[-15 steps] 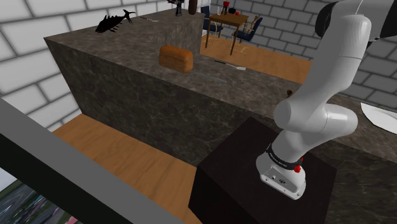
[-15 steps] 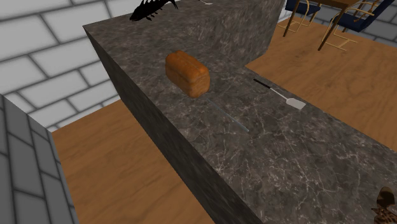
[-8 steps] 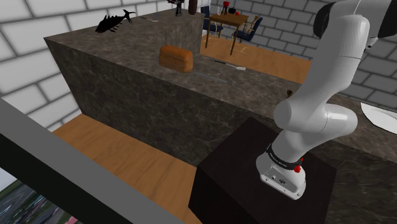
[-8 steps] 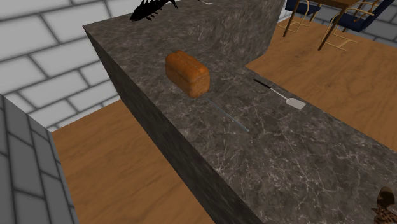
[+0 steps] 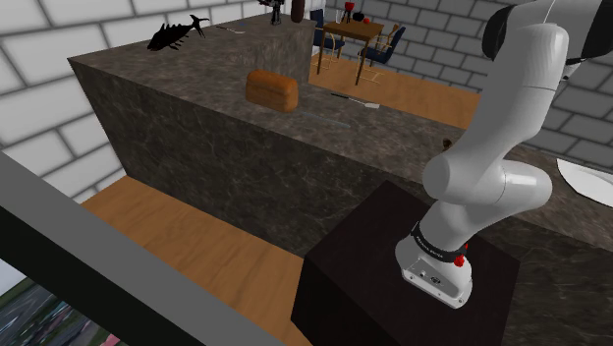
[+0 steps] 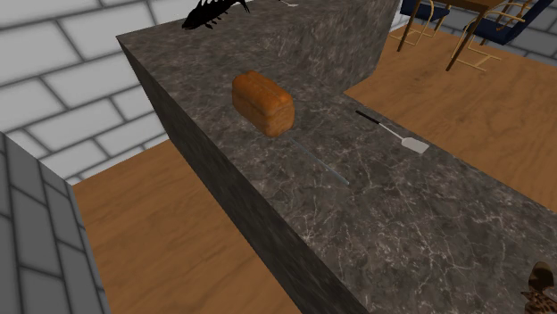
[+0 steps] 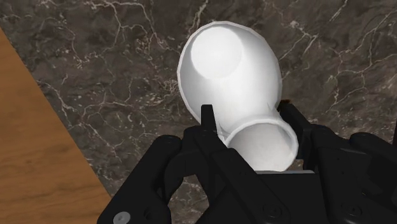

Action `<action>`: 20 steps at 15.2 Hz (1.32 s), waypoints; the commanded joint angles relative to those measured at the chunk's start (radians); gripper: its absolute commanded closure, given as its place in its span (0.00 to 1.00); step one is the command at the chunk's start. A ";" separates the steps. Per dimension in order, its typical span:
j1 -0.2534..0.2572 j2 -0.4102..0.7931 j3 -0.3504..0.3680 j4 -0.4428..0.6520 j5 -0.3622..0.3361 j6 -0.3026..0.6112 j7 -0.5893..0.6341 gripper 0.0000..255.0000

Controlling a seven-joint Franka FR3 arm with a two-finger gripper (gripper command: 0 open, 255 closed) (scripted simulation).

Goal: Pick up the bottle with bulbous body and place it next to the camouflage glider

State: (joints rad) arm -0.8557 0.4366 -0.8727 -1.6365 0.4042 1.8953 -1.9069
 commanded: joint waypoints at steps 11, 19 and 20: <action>-0.006 -0.022 -0.014 0.076 -0.023 -0.088 0.017 0.00; -0.009 -0.025 -0.016 0.099 -0.027 -0.112 0.021 0.00; -0.009 -0.025 -0.016 0.099 -0.027 -0.112 0.021 0.00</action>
